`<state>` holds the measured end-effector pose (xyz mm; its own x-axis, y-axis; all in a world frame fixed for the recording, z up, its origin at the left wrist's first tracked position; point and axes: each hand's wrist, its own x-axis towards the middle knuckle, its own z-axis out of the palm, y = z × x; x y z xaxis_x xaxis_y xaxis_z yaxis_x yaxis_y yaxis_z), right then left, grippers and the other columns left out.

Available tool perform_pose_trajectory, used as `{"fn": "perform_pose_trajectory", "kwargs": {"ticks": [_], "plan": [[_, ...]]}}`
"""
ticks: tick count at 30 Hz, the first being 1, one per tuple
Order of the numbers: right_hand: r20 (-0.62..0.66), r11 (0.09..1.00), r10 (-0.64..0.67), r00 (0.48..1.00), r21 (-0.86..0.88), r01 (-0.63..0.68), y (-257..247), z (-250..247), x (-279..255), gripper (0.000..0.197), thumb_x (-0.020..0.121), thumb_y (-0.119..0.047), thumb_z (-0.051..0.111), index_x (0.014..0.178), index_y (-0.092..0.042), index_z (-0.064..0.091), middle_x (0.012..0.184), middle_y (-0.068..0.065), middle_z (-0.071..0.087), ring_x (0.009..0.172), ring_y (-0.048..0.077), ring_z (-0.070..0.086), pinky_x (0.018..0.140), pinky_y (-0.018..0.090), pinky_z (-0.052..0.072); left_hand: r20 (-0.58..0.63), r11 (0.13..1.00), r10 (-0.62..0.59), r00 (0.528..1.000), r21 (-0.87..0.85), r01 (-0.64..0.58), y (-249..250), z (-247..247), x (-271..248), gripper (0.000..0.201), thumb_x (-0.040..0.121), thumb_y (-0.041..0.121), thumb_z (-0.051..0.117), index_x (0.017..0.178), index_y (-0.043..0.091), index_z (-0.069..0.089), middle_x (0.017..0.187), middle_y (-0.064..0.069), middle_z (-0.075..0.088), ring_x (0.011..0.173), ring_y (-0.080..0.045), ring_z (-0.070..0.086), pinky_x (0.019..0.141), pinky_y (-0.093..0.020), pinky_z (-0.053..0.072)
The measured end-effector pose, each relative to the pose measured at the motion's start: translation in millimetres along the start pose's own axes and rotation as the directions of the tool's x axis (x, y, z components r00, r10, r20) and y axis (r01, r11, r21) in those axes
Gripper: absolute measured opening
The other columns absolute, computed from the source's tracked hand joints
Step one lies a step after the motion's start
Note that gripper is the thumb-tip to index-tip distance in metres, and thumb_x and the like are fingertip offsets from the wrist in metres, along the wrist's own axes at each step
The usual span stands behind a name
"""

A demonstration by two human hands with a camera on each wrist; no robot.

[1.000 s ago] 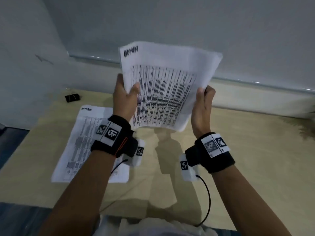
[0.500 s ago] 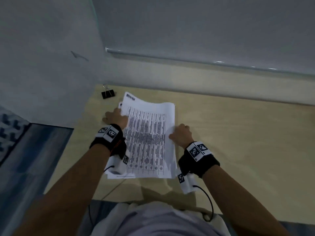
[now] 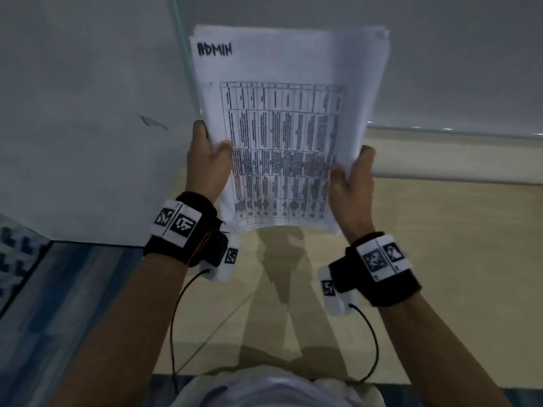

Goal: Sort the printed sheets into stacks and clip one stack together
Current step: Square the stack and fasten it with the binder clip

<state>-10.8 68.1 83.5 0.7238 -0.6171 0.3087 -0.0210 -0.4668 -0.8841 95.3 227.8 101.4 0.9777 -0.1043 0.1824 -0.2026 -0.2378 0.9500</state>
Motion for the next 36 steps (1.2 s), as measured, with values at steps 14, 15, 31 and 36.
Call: {"fn": "perform_pose_trajectory", "kwargs": {"ticks": [14, 15, 31, 36], "plan": [[-0.167, 0.936, -0.299, 0.94, -0.243, 0.254, -19, -8, 2, 0.045, 0.07, 0.0, 0.048, 0.112, -0.001, 0.063, 0.112, 0.023, 0.056, 0.083, 0.007, 0.048, 0.067, 0.002, 0.031, 0.061, 0.843, 0.47, 0.881, 0.265, -0.468, -21, -26, -8, 0.045, 0.089, 0.031, 0.049, 0.128, 0.008, 0.056, 0.098, -0.02, 0.061, 0.08, -0.007, 0.052, 0.074, -0.02, 0.043], [-0.204, 0.953, -0.278, 0.939, -0.181, 0.243, -16, -9, 0, 0.047, 0.07, 0.003, 0.048, 0.115, -0.001, 0.06, 0.107, 0.017, 0.057, 0.08, 0.005, 0.048, 0.067, 0.0, 0.033, 0.024, 0.879, 0.422, 0.906, 0.231, -0.416, -22, -25, -11, 0.049, 0.09, 0.033, 0.053, 0.13, 0.006, 0.052, 0.1, -0.017, 0.063, 0.081, -0.007, 0.056, 0.076, -0.021, 0.047], [-0.011, 0.915, 0.157, 0.988, 0.378, -0.141, -7, -2, 1, 0.042, 0.07, -0.005, 0.045, 0.111, -0.012, 0.036, 0.095, -0.004, 0.049, 0.075, -0.01, 0.052, 0.065, 0.007, 0.045, 0.293, 0.894, 0.022, 0.956, -0.434, 0.112, -14, -22, 6, 0.1, 0.055, 0.04, 0.086, 0.131, -0.005, 0.04, 0.124, -0.016, 0.058, 0.112, -0.016, 0.062, 0.094, -0.025, 0.054], [-0.053, 0.923, 0.266, 0.963, 0.304, -0.238, 2, 20, 0, 0.054, 0.065, 0.002, 0.035, 0.116, -0.003, 0.05, 0.095, 0.008, 0.057, 0.078, 0.016, 0.052, 0.067, 0.033, 0.044, 0.089, 0.971, -0.118, 0.989, -0.2, 0.134, -14, 3, -4, 0.031, 0.081, 0.002, 0.068, 0.111, -0.001, 0.066, 0.105, -0.013, 0.07, 0.091, -0.016, 0.064, 0.083, -0.027, 0.054]]}}
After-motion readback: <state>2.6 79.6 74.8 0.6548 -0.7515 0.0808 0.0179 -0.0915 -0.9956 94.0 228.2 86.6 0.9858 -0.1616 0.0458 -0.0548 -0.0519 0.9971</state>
